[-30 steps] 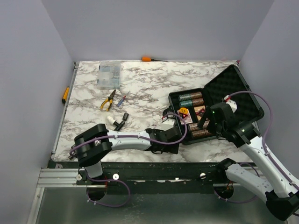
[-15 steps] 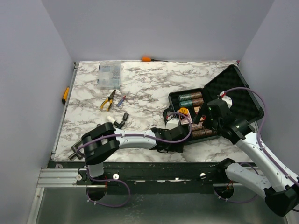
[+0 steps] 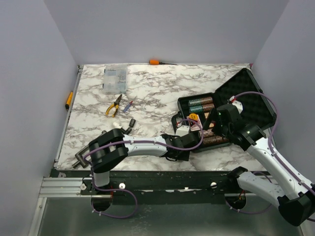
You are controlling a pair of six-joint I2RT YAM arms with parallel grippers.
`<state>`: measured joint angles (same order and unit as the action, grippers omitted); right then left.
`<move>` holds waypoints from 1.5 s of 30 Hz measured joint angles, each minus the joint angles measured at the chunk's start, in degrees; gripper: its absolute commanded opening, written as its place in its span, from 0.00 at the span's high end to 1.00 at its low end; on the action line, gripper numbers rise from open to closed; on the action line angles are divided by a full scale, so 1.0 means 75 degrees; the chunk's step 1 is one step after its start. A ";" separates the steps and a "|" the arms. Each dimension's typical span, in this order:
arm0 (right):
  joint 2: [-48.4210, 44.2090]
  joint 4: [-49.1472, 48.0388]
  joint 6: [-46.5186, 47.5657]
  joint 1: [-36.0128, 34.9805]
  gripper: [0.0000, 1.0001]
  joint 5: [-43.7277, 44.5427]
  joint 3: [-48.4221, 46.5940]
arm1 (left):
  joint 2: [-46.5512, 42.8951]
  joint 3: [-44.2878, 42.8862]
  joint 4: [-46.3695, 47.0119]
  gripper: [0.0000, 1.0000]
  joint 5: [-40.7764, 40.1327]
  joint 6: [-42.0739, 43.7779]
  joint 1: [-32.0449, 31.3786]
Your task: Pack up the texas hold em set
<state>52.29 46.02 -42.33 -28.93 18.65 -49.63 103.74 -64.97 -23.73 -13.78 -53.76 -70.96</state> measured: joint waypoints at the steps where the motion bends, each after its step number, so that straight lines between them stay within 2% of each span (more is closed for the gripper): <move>1: 0.0017 -0.0009 0.0000 0.0000 0.00 -0.0012 0.0003 | 0.0015 -0.0009 -0.0041 0.47 -0.0015 0.0023 0.0000; 10: 0.0143 -0.0020 0.0000 0.0000 0.00 -0.0023 0.0006 | 0.0137 -0.0152 -0.0312 0.71 -0.0082 0.0134 0.0003; 17: 0.0216 -0.0020 -0.0003 0.0000 0.00 -0.0023 0.0006 | 0.0172 -0.0181 -0.0341 1.00 -0.0085 0.0146 0.0000; 35: 0.0382 -0.0017 -0.0207 0.0000 0.03 -0.0187 0.0006 | 0.0137 -0.0152 -0.0332 1.00 -0.0102 0.0146 0.0000; 45: -0.0067 0.0050 -0.0498 0.0000 0.04 -0.0192 0.0006 | -0.0152 0.0157 -0.0388 1.00 -0.0099 0.0146 0.0000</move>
<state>51.79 46.39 -46.06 -28.93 17.21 -49.58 102.61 -63.79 -26.63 -14.52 -52.66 -70.96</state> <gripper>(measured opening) 0.967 0.186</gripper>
